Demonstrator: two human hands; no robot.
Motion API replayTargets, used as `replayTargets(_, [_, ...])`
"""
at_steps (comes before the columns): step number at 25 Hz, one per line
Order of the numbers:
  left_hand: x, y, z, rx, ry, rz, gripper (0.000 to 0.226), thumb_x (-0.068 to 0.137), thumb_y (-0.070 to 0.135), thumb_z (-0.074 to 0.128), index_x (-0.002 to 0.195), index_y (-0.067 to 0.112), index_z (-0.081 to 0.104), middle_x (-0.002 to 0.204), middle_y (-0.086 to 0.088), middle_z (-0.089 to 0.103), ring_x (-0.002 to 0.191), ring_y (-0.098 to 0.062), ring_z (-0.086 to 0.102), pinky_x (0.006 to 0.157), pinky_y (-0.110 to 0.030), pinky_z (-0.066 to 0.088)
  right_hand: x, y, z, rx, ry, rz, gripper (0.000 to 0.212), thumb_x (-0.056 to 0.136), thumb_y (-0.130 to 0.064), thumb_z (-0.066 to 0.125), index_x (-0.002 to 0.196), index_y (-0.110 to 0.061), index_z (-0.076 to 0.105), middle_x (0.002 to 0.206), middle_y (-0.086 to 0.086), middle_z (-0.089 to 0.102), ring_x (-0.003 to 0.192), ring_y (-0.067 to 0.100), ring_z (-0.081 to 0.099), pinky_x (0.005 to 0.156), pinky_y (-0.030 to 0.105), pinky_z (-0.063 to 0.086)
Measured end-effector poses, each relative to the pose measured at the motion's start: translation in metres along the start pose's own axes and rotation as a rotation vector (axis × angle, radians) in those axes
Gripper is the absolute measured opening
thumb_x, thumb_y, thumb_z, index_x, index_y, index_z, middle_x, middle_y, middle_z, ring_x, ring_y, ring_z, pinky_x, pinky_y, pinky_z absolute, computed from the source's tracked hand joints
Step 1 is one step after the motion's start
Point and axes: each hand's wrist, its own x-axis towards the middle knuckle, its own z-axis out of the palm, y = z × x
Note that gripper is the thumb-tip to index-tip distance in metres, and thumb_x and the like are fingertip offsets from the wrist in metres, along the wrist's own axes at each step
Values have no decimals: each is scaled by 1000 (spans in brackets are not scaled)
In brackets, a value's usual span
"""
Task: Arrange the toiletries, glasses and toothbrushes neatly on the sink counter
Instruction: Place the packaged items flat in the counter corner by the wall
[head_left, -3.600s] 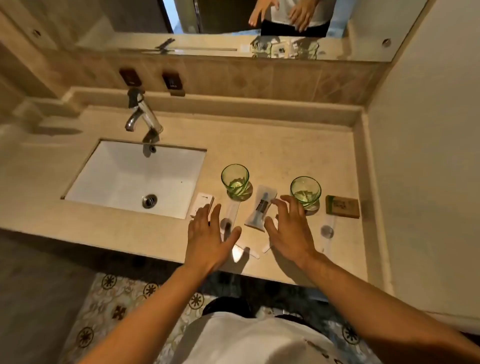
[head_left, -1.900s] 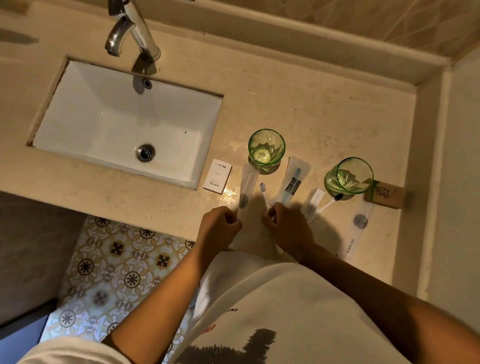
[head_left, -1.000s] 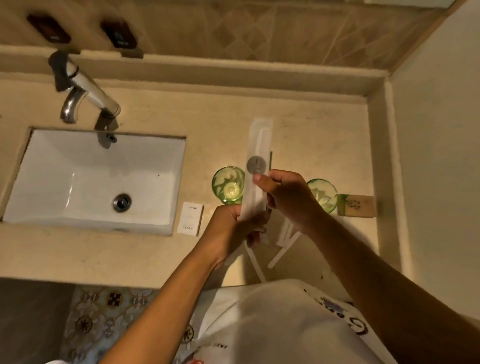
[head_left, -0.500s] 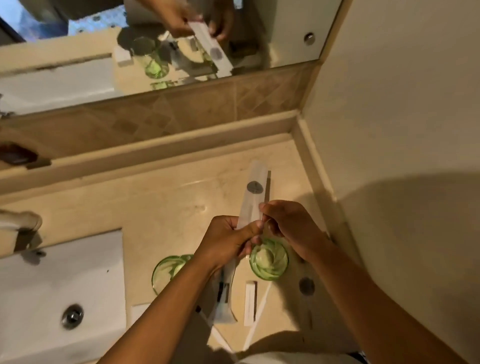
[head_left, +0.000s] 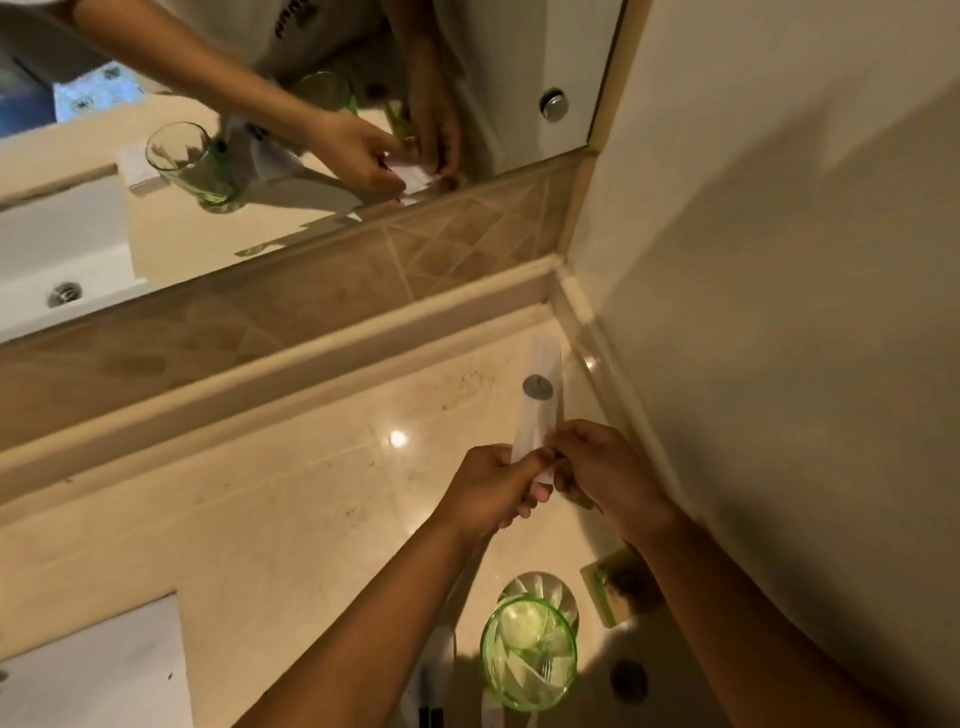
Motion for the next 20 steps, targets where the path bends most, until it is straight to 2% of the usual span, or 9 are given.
replayTargets(2, [13,-5,-4,145,8,41,48,96,39,64,80,-6,72,67,-11,68,55,-18,56,56,-27,47,12,8,-4,-106,54,7,20,99,-22,53,85,-14,65,63,0,62,55,12,54,50,23,44])
replayTargets(4, [23,-12,-11,315,25,95,49,94,43,62,68,2,72,68,-4,72,59,-15,62,71,-35,54,21,17,-5,-261,111,-31,16,98,-28,56,101,-17,66,84,-2,69,79,16,65,73,33,56])
replayTargets(6, [28,-17,-19,385,35,183,43,90,42,59,65,9,68,74,3,73,65,-13,66,79,-38,56,22,27,-4,-445,176,-95,24,98,-32,58,117,-18,59,106,-2,69,98,20,67,88,34,56])
replayTargets(8, [30,-17,-24,494,56,319,29,89,37,56,75,17,70,81,8,73,75,-12,69,76,-30,55,20,36,-1,-612,269,-172,36,96,-35,60,128,-20,53,114,2,68,102,23,67,90,35,58])
replayTargets(11, [44,-19,-32,882,222,689,14,94,19,59,99,16,72,102,6,72,91,-17,64,71,-17,38,16,52,2,-777,416,-392,47,91,-32,66,132,-12,56,114,11,68,99,29,68,85,43,61])
replayTargets(14, [77,-19,-36,1197,193,989,33,95,19,56,126,13,66,133,-7,63,126,-30,56,98,-36,47,7,61,10,-843,532,-515,45,80,-23,77,120,-7,64,109,13,63,87,26,66,71,33,61])
replayTargets(15, [86,-15,-34,1275,146,1023,39,97,21,54,134,14,61,143,-10,57,138,-33,48,108,-43,44,4,62,15,-865,518,-507,44,79,-22,76,120,-9,64,112,12,61,87,24,64,70,28,58])
replayTargets(17, [96,-4,-30,1358,79,1011,45,100,28,49,143,16,53,155,-11,46,149,-33,34,119,-48,33,1,67,26,-911,465,-484,45,81,-22,69,124,-12,61,121,10,57,98,24,62,77,31,56])
replayTargets(20, [100,3,-28,1430,49,976,50,102,33,42,147,14,49,159,-11,41,151,-32,32,122,-53,28,3,78,36,-998,449,-469,51,79,-21,65,128,-8,60,129,13,58,109,27,57,83,35,55])
